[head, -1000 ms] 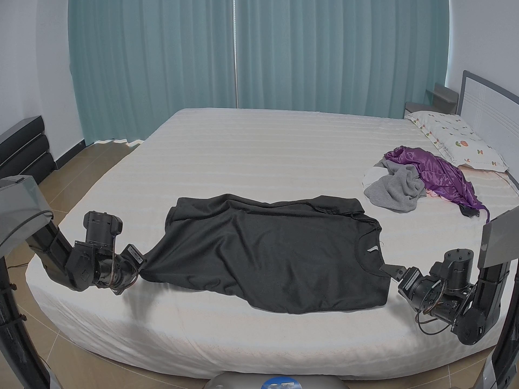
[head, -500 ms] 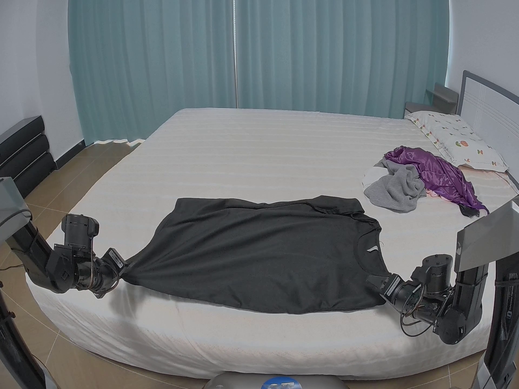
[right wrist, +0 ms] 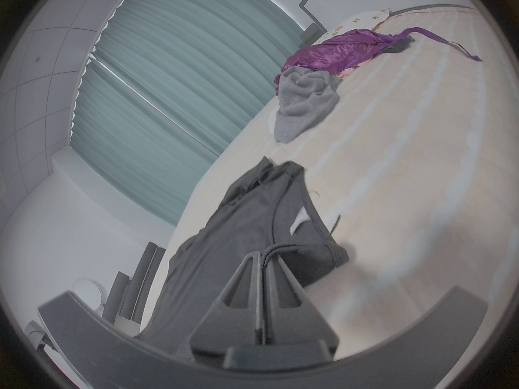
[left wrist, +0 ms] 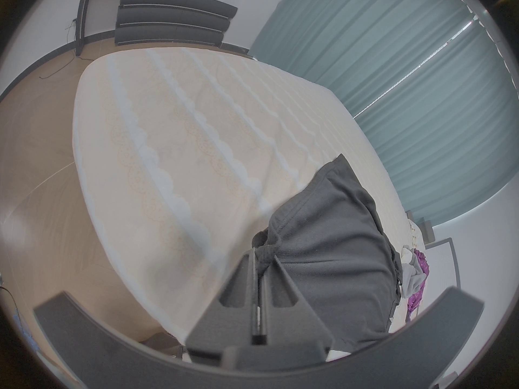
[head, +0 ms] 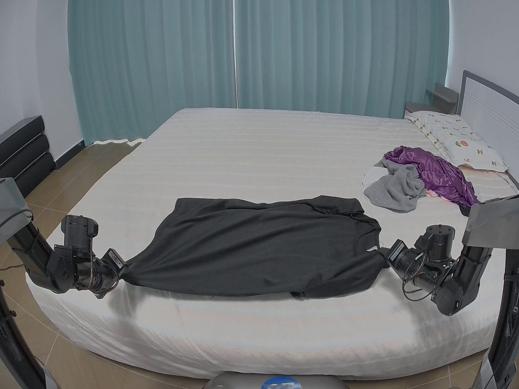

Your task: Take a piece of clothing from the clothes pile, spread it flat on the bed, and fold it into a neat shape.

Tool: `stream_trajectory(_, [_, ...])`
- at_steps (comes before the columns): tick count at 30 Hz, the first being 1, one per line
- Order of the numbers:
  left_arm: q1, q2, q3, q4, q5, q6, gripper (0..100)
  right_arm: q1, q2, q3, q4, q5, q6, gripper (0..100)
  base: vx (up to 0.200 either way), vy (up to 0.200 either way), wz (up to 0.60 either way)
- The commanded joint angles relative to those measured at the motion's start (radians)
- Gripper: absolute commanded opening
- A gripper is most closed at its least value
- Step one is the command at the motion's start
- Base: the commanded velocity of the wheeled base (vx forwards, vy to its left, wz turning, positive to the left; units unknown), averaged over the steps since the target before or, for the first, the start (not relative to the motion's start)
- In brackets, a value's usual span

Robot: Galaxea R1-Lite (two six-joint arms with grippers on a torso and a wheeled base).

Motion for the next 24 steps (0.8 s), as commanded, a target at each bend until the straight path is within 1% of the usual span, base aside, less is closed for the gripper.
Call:
stream_trajectory(1, [0.000,0.024,-0.013,-0.020,-0.011,-0.007,0,-0.033,-0.021,-0.219,0.162,0.005,0.001,0,0.000,0.000,0.00])
stream_trajectory(2, [0.000,0.025,-0.013,-0.020,-0.011,-0.007,0,-0.033,-0.021,-0.225,0.169,0.005,0.001,0,0.000,0.000,0.00])
stream_trajectory(3, [0.000,0.034,-0.013,-0.028,-0.011,-0.009,0,-0.031,-0.010,-0.303,0.239,0.005,0.003,0,0.000,0.000,0.00])
stream_trajectory(5, [0.000,0.050,-0.013,-0.036,-0.011,-0.010,0,-0.028,0.015,-0.379,0.297,0.003,0.004,0,0.000,0.000,0.00])
stream_trajectory(8, [-0.001,0.079,-0.013,-0.050,-0.009,-0.010,0,-0.023,0.065,-0.498,0.360,-0.006,0.003,0,0.000,0.000,0.00])
stream_trajectory(9, [-0.001,0.079,-0.013,-0.050,-0.009,-0.010,0,-0.023,0.065,-0.498,0.360,-0.006,0.003,0,0.000,0.000,0.00])
stream_trajectory(10, [-0.001,0.088,-0.012,-0.059,-0.009,-0.010,0,-0.020,0.093,-0.555,0.399,-0.007,0.003,0,0.000,0.000,0.00])
stream_trajectory(12, [-0.003,0.091,-0.010,-0.062,-0.009,-0.010,0,-0.017,0.111,-0.586,0.423,-0.009,0.003,0,0.000,0.000,0.00])
stream_trajectory(13, [-0.004,0.093,-0.010,-0.062,-0.011,-0.012,0,-0.011,0.147,-0.638,0.452,-0.010,0.003,0,0.000,0.000,0.00])
stream_trajectory(17, [-0.006,0.093,-0.006,-0.063,-0.011,-0.010,0,-0.005,0.211,-0.727,0.477,-0.017,0.001,0,0.000,0.000,0.00])
stream_trajectory(22, [-0.006,0.094,-0.001,-0.063,-0.011,-0.012,0,-0.003,0.288,-0.853,0.492,-0.066,0.000,0,0.000,0.000,0.00])
stream_trajectory(24, [-0.006,0.099,-0.001,-0.063,-0.011,-0.012,0,-0.003,0.317,-0.889,0.492,-0.075,0.000,0,0.000,0.000,0.00])
